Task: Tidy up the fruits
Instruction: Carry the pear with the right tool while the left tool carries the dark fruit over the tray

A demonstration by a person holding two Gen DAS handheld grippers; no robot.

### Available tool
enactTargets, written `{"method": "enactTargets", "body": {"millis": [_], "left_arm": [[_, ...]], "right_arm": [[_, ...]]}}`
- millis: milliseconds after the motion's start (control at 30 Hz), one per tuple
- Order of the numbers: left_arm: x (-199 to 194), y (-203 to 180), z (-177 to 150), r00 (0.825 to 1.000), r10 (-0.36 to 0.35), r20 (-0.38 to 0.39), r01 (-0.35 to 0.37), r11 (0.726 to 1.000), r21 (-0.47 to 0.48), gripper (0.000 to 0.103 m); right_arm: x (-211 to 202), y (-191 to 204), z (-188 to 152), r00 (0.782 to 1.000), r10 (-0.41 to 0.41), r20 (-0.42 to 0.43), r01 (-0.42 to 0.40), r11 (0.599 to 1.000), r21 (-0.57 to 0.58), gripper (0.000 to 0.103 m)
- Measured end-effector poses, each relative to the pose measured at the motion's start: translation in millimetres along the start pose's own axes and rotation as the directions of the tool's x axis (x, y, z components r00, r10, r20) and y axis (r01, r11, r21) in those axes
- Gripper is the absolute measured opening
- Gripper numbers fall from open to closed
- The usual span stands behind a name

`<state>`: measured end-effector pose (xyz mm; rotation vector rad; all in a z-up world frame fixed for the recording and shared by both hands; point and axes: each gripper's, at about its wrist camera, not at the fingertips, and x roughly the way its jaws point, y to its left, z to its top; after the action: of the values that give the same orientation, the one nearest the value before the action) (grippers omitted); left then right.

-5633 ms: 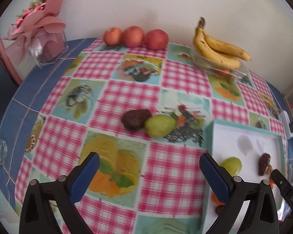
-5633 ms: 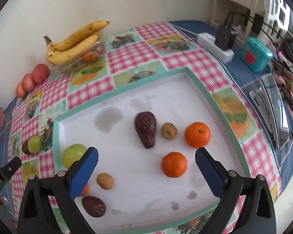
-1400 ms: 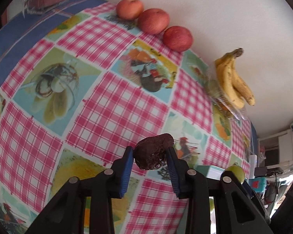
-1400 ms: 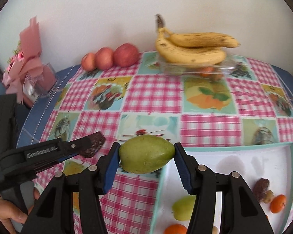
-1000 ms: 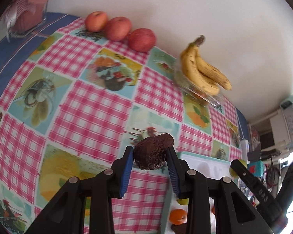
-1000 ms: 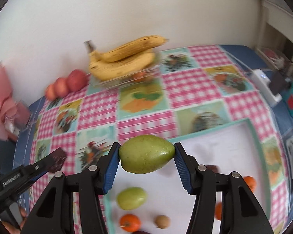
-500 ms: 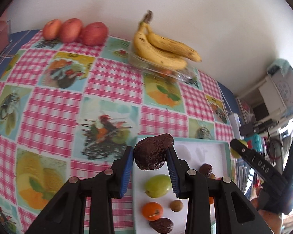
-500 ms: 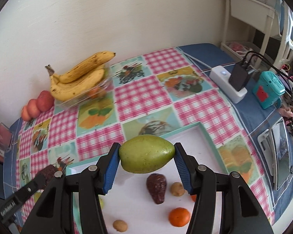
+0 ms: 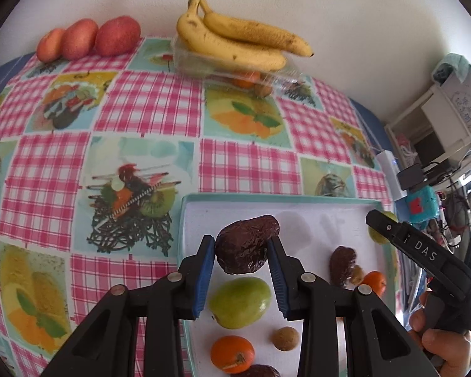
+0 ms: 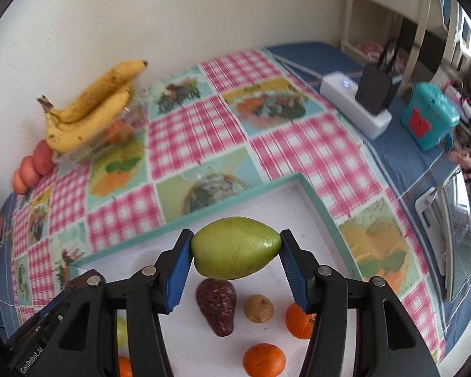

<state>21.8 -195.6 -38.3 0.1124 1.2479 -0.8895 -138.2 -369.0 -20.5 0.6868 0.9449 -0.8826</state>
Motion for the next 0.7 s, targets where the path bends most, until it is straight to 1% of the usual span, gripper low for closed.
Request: {"method": "enactTargets", "body": {"millis": [133, 367, 400, 567, 700], "left_arm": [[10, 7, -1, 1.0, 0.01, -0.016, -0.01, 1.0, -0.025, 0.037], [21, 7, -5, 0.999, 0.017, -0.046, -0.019, 1.0, -0.023, 0.037], [20, 7, -5, 0.999, 0.016, -0.04, -0.017, 1.0, -0.023, 0.037], [19, 9, -5, 0.999, 0.009, -0.042, -0.01, 0.999, -0.032, 0.037], [19, 6, -3, 0.999, 0.017, -0.049, -0.018, 0.999, -0.028, 0.037]], "right_arm": [[16, -6, -5, 0.999, -0.01, -0.037, 0.011, 1.0, 0.016, 0.057], [33, -12, -12, 0.997, -0.016, -0.079, 0.019, 0.999, 0.037, 0.057], [36, -13, -11, 0.996, -0.02, -0.086, 0.023, 0.999, 0.04, 0.057], [37, -12, -12, 0.996, -0.025, -0.08, 0.028, 0.999, 0.036, 0.057], [37, -10, -13, 0.996, -0.033, -0.082, 0.035, 0.999, 0.023, 0.057]]}}
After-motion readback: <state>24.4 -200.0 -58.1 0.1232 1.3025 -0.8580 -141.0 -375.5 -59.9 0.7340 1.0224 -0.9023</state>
